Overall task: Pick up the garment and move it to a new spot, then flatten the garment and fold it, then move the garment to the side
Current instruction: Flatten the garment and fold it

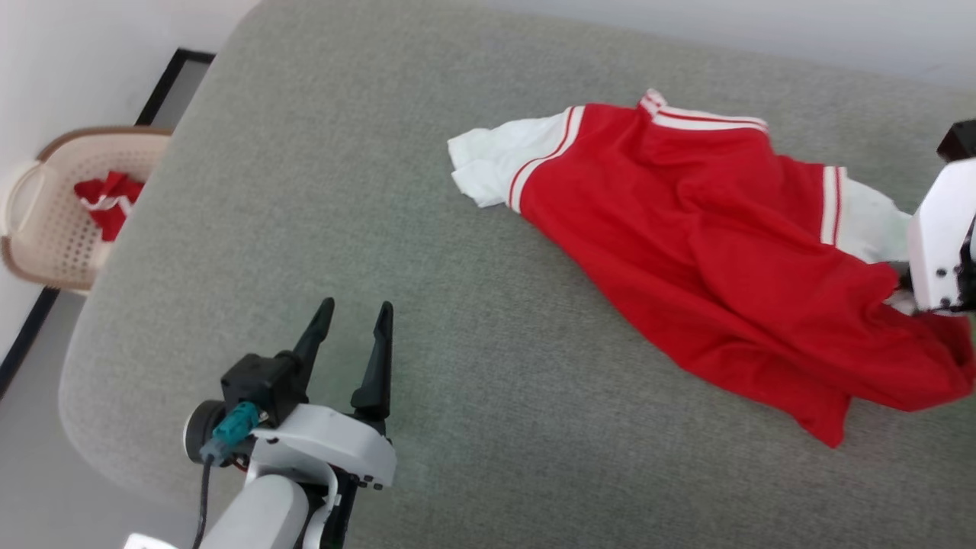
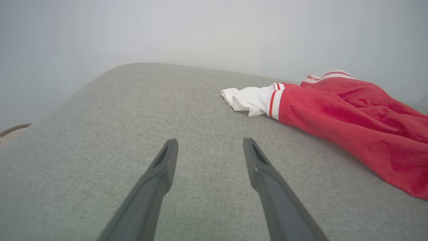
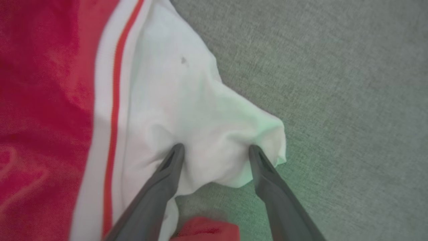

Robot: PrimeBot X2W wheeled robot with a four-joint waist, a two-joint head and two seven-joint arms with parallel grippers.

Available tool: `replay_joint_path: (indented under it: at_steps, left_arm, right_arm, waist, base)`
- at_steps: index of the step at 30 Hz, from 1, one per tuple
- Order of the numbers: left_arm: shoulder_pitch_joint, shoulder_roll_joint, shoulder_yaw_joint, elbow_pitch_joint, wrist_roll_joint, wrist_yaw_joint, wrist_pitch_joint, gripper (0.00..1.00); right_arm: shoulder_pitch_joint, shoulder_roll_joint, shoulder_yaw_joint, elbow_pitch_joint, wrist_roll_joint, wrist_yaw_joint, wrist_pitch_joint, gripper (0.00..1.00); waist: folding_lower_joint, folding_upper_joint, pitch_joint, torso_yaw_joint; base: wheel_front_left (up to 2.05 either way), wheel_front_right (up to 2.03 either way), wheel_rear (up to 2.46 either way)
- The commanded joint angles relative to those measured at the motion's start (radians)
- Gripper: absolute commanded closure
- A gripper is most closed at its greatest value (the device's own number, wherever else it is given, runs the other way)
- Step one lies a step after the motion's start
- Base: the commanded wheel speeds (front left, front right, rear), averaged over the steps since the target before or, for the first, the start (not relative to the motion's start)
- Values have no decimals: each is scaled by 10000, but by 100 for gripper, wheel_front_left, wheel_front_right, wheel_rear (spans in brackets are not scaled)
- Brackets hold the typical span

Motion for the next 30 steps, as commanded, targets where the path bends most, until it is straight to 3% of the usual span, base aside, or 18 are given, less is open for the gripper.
replay_joint_path:
  at_steps: [1, 4, 5, 6, 8, 19, 24, 30]
  left_arm:
    - [108, -45, 77, -10, 103, -87, -4, 0]
    - [226, -241, 432, -14, 292, -211, -3, 0]
    - [268, -309, 567, -33, 330, -269, -4, 0]
    - [318, -340, 679, -36, 395, -320, -3, 0]
    - [391, -420, 913, -57, 499, -412, -3, 0]
    - [618, -707, 1666, -156, 1082, -724, -4, 0]
    - [708, -669, 1904, -294, 1250, -781, -4, 0]
    - [670, -587, 1894, -409, 1311, -864, -4, 0]
  right_arm:
    - [-59, 58, 126, 141, -57, -11, 150, 0]
    - [-31, 197, 408, 470, -212, -11, 172, 0]
    - [-9, 208, 487, 521, -209, -11, 97, 6]
    - [22, 184, 582, 559, -218, -11, 38, 51]
    - [127, 70, 879, 544, -286, -11, -82, 100]
    - [-10, -697, 492, 752, 219, -20, -1919, 100]
    - [402, -1449, 463, 570, 378, -19, -2337, 100]
    - [754, -1893, 233, 463, 595, -17, -2680, 100]
  waist:
    - [-1, 0, 249, 248]
    - [-1, 0, 280, 246]
    - [-1, 0, 277, 233]
    - [-1, 0, 266, 205]
    - [-1, 0, 241, 116]
    - [-1, 0, 189, -680]
    - [-1, 0, 208, -999]
    - [-1, 0, 267, -1192]
  base:
    - [0, 0, 0]
    - [0, 0, 0]
    - [0, 0, 0]
    - [0, 0, 0]
    - [0, 0, 0]
    - [0, 0, 0]
    - [0, 0, 0]
    - [0, 0, 0]
